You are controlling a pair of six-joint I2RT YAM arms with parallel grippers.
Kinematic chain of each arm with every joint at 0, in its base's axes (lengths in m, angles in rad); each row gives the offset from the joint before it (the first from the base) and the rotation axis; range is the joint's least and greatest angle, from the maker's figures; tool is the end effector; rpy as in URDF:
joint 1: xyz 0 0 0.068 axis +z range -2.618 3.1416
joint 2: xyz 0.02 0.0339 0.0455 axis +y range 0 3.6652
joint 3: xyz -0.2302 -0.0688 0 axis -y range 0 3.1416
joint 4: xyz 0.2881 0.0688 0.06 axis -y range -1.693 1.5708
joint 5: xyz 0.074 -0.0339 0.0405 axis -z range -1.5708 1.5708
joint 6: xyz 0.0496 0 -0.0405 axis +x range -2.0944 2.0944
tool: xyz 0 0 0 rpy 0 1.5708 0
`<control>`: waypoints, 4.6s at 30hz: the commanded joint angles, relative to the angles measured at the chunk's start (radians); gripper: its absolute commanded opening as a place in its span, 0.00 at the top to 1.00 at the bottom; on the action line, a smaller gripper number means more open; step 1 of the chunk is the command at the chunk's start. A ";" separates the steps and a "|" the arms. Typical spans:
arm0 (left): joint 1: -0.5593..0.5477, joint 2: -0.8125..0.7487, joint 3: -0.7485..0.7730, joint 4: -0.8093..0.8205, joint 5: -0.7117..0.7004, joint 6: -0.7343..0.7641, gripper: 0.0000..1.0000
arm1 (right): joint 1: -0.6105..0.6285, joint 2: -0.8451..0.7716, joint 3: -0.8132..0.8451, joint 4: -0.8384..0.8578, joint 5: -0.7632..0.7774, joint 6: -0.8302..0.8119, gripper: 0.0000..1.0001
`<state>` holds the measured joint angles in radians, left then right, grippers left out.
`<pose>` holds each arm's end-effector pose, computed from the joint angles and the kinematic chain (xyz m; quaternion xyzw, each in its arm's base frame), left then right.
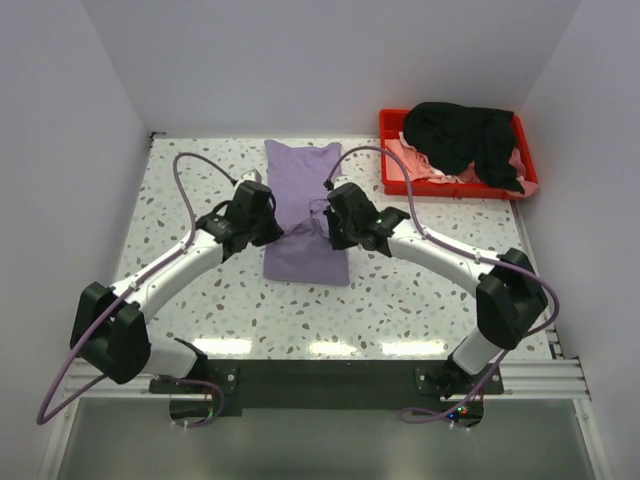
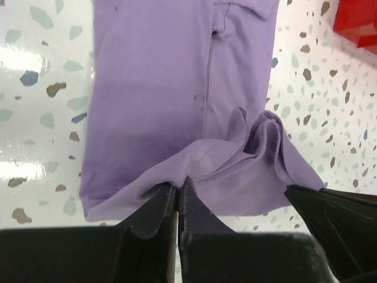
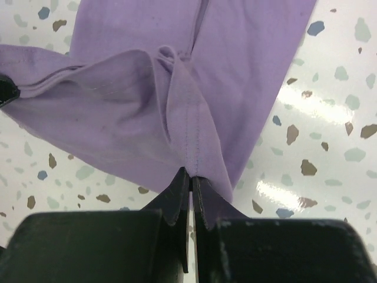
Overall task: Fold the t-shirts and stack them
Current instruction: Fold the tshirt
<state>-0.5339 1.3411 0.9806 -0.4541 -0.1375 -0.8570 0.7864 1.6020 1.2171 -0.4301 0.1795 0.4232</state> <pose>0.2986 -0.1686 0.2026 -0.1742 0.9110 -0.1870 0.3237 0.2895 0.2775 0.2017 -0.1347 0.9165 0.1404 0.3497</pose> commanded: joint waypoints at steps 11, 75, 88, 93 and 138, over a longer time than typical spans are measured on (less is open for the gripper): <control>0.124 0.240 0.213 0.078 0.062 0.116 1.00 | -0.124 0.171 0.205 0.051 -0.127 -0.064 1.00; 0.218 -0.057 -0.441 0.357 0.230 0.078 0.24 | -0.250 -0.065 -0.332 0.223 -0.382 0.121 0.05; 0.216 0.082 -0.398 0.399 0.233 0.111 0.67 | -0.240 0.001 -0.334 0.257 -0.390 0.146 0.27; 0.216 0.128 -0.398 0.423 0.251 0.115 0.85 | -0.236 0.024 -0.327 0.267 -0.394 0.147 0.34; -0.313 -0.533 -0.688 0.037 0.109 -0.327 1.00 | -0.009 -0.602 -0.674 -0.128 -0.382 0.259 1.00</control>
<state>-0.8352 0.8043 0.2310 -0.3450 0.0364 -1.1606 0.7742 1.0382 0.5087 -0.4641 -0.2276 0.6834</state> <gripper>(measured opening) 0.027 0.023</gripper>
